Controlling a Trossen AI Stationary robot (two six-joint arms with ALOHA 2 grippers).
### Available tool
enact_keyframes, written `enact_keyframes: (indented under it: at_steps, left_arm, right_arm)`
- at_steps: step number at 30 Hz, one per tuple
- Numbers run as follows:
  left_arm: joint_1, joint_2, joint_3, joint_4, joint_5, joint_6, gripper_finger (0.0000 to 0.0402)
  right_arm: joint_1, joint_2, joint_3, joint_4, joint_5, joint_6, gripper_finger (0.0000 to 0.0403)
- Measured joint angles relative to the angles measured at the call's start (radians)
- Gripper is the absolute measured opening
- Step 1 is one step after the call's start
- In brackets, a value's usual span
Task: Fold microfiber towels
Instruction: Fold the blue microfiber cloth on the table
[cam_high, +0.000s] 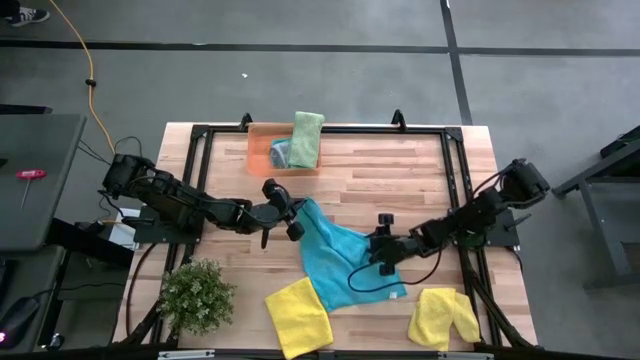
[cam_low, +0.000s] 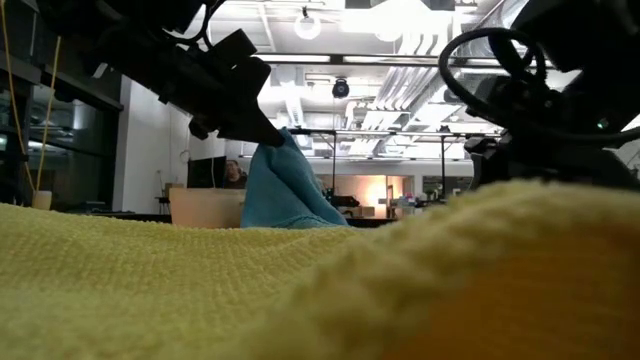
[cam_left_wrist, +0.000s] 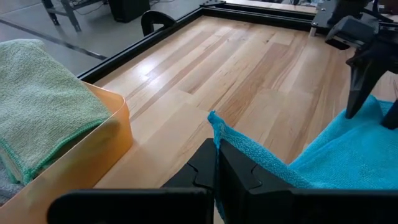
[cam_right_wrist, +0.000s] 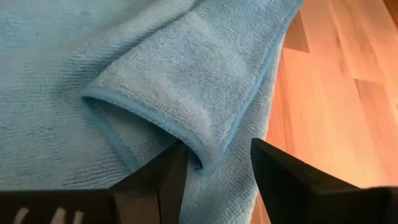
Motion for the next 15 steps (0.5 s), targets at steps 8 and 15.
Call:
enact_keyframes:
  at_steps: [8,15]
  left_arm:
    - [0.0,0.0,0.0,0.0,0.0,0.0,0.0]
    - [0.0,0.0,0.0,0.005,0.0,-0.006,0.0]
  right_arm:
    - [-0.012,0.0,0.0,0.033,0.019,-0.008,0.0125]
    - [-0.014,0.0,0.0,0.034,0.056,0.003,0.0012]
